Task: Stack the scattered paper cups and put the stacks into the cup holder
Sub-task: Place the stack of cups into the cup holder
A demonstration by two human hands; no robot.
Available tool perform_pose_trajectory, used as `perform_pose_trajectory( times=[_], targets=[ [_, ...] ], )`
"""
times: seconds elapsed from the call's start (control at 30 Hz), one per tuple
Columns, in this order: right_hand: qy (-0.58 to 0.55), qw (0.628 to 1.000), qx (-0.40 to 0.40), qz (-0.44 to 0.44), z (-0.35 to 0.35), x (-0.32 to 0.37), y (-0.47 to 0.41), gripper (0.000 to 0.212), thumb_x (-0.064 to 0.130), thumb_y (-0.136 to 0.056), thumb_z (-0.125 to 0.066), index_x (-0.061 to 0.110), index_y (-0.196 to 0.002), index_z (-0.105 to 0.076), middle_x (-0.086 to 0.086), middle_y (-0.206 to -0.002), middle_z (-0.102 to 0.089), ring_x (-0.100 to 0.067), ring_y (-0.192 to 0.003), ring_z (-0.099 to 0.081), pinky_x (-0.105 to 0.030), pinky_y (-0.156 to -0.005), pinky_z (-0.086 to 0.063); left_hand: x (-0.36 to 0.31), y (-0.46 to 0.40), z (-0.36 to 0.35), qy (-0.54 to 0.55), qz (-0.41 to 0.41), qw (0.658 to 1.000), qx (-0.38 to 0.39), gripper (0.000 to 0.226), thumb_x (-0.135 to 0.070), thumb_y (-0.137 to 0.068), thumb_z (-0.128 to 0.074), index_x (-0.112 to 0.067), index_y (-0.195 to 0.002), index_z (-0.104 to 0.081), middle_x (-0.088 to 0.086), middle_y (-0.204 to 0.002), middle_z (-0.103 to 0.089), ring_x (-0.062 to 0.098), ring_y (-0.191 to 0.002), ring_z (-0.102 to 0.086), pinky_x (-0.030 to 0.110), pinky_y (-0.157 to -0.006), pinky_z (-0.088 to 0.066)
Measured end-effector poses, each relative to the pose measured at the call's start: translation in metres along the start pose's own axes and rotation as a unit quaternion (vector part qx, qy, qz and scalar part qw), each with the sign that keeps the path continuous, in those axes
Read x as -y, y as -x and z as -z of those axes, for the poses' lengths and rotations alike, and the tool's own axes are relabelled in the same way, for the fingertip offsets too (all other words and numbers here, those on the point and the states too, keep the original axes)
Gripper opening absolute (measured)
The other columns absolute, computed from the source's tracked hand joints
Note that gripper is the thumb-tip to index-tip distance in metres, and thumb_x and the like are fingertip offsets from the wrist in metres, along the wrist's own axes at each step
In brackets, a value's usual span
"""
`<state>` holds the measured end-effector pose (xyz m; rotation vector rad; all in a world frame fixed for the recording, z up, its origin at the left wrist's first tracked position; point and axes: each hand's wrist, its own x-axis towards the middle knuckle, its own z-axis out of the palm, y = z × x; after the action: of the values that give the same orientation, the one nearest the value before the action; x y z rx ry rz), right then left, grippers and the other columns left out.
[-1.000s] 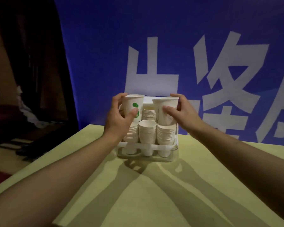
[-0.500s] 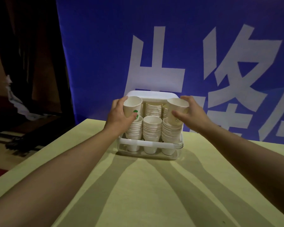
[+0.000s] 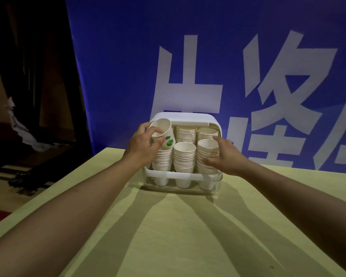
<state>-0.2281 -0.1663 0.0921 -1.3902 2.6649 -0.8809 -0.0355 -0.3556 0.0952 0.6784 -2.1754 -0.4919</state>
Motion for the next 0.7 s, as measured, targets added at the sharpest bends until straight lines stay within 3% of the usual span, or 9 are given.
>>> perform_pose_trajectory(
  times=[0.13, 0.2, 0.43, 0.6, 0.7],
  targets=[
    [0.067, 0.988, -0.109, 0.09, 0.005, 0.017, 0.008, 0.086, 0.052, -0.086, -0.07, 0.031, -0.155, -0.024, -0.002, -0.161, -0.027, -0.029, -0.145, -0.029, -0.05, -0.115, -0.033, 0.002, -0.003, 0.01, -0.026, -0.003, 1.0, -0.002, 0.05, -0.046, -0.096, -0.063, -0.033, -0.141, -0.045, -0.004, -0.141, -0.049, 0.022, -0.12, -0.052, 0.042, -0.093, -0.049],
    [0.074, 0.977, -0.125, 0.155, 0.007, 0.034, 0.008, 0.081, 0.046, -0.089, -0.069, 0.032, -0.156, -0.025, 0.001, -0.161, -0.029, -0.024, -0.146, -0.027, -0.046, -0.118, -0.028, 0.005, -0.005, 0.011, -0.036, 0.002, 0.999, 0.002, 0.056, -0.048, -0.094, -0.065, -0.033, -0.143, -0.042, -0.002, -0.138, -0.052, 0.022, -0.119, -0.053, 0.044, -0.093, -0.051],
    [0.08, 0.972, -0.066, 0.209, -0.009, 0.084, -0.016, 0.077, 0.027, -0.096, -0.063, 0.031, -0.158, -0.017, 0.001, -0.162, -0.031, -0.024, -0.147, -0.031, -0.046, -0.118, -0.033, 0.012, -0.005, 0.018, -0.079, -0.014, 0.997, 0.02, 0.06, -0.054, -0.095, -0.06, -0.037, -0.147, -0.034, -0.004, -0.137, -0.055, 0.021, -0.119, -0.054, 0.043, -0.091, -0.05],
    [0.121, 0.966, -0.035, 0.226, -0.024, 0.092, -0.025, 0.072, 0.033, -0.096, -0.06, 0.031, -0.157, -0.021, 0.001, -0.16, -0.035, -0.024, -0.147, -0.033, -0.053, -0.116, -0.033, 0.017, -0.012, 0.023, -0.094, -0.021, 0.994, 0.042, 0.06, -0.061, -0.094, -0.055, -0.04, -0.146, -0.033, -0.005, -0.136, -0.058, 0.021, -0.121, -0.055, 0.045, -0.092, -0.051],
    [0.15, 0.967, -0.005, 0.207, -0.03, 0.092, -0.024, 0.067, 0.035, -0.099, -0.053, 0.029, -0.158, -0.022, 0.002, -0.162, -0.032, -0.023, -0.151, -0.024, -0.054, -0.119, -0.022, 0.017, -0.01, 0.021, -0.13, -0.003, 0.989, 0.065, 0.061, -0.059, -0.097, -0.051, -0.036, -0.151, -0.035, -0.001, -0.146, -0.053, 0.024, -0.132, -0.049, 0.046, -0.1, -0.046]
  ],
)
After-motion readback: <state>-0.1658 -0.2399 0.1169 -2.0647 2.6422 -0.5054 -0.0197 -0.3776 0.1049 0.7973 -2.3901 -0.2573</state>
